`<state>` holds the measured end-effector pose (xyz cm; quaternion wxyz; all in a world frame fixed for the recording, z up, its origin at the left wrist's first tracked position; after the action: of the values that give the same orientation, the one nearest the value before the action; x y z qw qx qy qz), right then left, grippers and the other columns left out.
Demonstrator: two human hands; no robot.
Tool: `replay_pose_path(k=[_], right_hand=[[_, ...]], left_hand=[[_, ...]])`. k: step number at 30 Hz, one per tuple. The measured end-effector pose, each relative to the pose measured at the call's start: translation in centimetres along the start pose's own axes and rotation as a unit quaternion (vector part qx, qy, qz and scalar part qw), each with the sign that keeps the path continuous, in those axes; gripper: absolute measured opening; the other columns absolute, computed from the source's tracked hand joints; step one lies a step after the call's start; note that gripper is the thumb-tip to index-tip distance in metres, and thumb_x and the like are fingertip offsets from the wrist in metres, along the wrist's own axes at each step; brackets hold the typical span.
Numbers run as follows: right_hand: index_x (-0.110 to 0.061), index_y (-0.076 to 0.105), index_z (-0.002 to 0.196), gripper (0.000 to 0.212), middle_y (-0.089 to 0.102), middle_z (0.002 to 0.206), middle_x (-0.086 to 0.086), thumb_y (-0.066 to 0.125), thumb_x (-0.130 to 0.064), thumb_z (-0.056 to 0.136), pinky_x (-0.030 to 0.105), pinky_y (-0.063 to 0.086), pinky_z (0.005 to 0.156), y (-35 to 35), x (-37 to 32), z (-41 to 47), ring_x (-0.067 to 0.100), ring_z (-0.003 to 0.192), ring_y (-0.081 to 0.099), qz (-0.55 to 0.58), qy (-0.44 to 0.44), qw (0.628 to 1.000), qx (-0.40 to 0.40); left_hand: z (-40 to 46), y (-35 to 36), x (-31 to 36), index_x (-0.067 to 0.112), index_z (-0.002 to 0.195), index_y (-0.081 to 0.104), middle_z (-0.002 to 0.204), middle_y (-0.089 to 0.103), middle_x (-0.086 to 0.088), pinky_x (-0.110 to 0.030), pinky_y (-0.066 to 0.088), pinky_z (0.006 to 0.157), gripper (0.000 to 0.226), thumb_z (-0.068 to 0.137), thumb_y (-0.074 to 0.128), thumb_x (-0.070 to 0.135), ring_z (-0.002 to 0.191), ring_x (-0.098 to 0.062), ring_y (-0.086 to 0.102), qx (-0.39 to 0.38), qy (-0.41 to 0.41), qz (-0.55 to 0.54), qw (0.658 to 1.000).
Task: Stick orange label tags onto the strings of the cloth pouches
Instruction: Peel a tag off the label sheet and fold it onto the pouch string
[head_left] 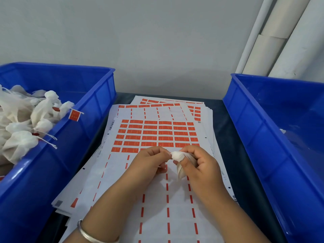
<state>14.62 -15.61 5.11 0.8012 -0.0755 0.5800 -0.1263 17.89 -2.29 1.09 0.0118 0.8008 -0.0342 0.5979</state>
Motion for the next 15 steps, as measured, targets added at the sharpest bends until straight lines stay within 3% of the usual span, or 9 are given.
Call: replay_pose_path(k=[3, 8, 13, 15], right_hand=[[-0.037, 0.061, 0.087, 0.034, 0.065, 0.089, -0.025, 0.051, -0.064, 0.069, 0.004, 0.047, 0.067, -0.1, 0.4, 0.0, -0.004, 0.089, 0.062, -0.002, 0.018, 1.0, 0.009], [-0.034, 0.067, 0.092, 0.033, 0.066, 0.089, -0.025, 0.053, -0.058, 0.074, 0.003, 0.046, 0.063, -0.4, 1.1, 0.0, -0.006, 0.089, 0.062, 0.007, 0.055, 0.998, 0.021], [-0.044, 0.072, 0.075, 0.016, 0.068, 0.081, -0.027, 0.061, -0.04, 0.086, 0.004, 0.044, 0.05, -1.2, 2.2, 0.1, -0.011, 0.084, 0.06, 0.054, 0.127, 0.988, 0.067], [-0.054, 0.069, 0.073, 0.025, 0.069, 0.08, -0.026, 0.061, -0.036, 0.088, 0.013, 0.049, 0.062, -1.0, 2.8, 0.1, 0.001, 0.083, 0.065, 0.088, 0.152, 0.982, 0.067]], left_hand=[[0.0, -0.1, 0.1, 0.022, 0.061, 0.07, 0.06, 0.059, -0.001, -0.033, 0.051, 0.073, 0.025, 0.084, 0.062, 0.019, 0.067, -0.02, 0.054, 0.006, 0.011, 0.005, 1.0], [-0.1, -0.8, 0.7, 0.022, 0.072, 0.068, 0.062, 0.06, 0.005, -0.026, 0.052, 0.068, 0.013, 0.085, 0.064, 0.025, 0.07, -0.017, 0.057, 0.053, 0.044, 0.0, 0.998], [-1.4, -0.3, 2.6, 0.028, 0.073, 0.064, 0.071, 0.062, 0.02, -0.006, 0.045, 0.052, 0.013, 0.083, 0.066, 0.02, 0.073, 0.0, 0.058, 0.058, 0.162, 0.069, 0.983], [-2.2, 0.2, 3.3, 0.032, 0.072, 0.062, 0.076, 0.061, 0.022, -0.005, 0.046, 0.056, 0.017, 0.081, 0.069, 0.019, 0.077, 0.002, 0.056, 0.047, 0.217, 0.107, 0.969]])
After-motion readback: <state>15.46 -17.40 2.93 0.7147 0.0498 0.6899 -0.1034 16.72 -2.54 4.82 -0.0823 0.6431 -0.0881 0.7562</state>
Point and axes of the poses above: each hand's wrist, its own z-axis towards the middle knuckle, its own y-axis out of the palm, x = y × z, the point moved 8 cm from there along z, towards the middle knuckle
